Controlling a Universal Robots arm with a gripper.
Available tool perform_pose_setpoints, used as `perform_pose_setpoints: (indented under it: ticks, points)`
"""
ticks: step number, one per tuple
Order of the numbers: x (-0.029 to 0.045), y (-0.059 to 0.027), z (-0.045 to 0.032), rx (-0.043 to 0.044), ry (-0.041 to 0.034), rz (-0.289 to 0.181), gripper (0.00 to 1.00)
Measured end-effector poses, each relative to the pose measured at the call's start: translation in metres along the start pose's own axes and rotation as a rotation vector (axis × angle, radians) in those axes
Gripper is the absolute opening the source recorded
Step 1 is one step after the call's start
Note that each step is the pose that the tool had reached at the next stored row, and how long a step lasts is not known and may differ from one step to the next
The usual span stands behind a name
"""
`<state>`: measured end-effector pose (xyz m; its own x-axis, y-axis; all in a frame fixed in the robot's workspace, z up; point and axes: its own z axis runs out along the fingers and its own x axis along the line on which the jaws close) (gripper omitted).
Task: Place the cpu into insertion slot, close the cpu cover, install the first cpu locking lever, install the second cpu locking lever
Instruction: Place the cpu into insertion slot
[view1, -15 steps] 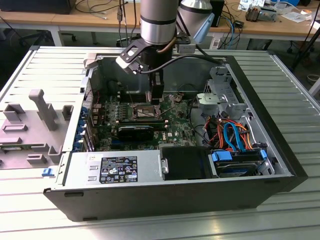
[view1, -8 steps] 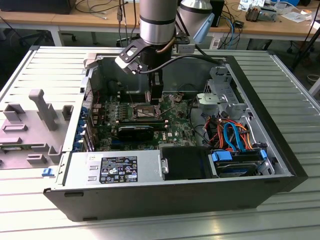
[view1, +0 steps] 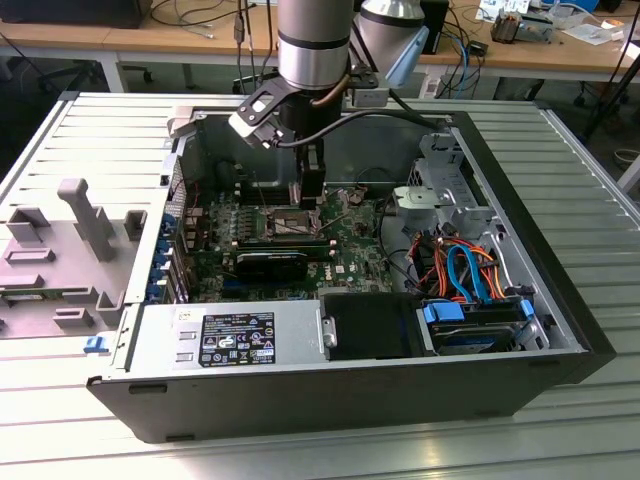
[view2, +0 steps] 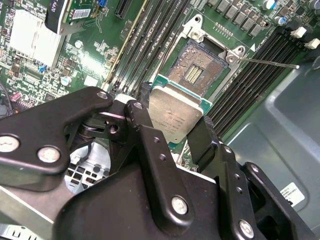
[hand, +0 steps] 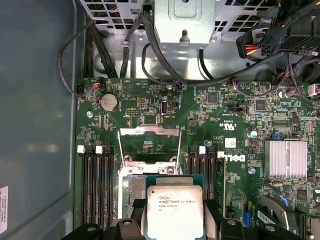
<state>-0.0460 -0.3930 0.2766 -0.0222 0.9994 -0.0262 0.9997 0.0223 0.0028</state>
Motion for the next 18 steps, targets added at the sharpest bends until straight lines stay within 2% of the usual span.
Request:
perform_pose_setpoints:
  ticks: [7, 9, 13, 14, 15, 18]
  points:
    - [0.0, -0.0012, 0.0, 0.0, 0.0, 0.0, 0.54]
    - [0.0001, -0.0055, 0.0004, 0.0, 0.0, 0.0, 0.54]
    - [0.0001, -0.0058, 0.0005, -0.0001, 0.0, 0.0, 0.54]
    - [0.0002, -0.0091, 0.0013, 0.0, 0.0, 0.0, 0.54]
    - [0.0003, -0.0097, 0.0037, 0.0, 0.0, 0.0, 0.54]
    - [0.0003, -0.0097, 0.0038, 0.0, 0.0, 0.0, 0.54]
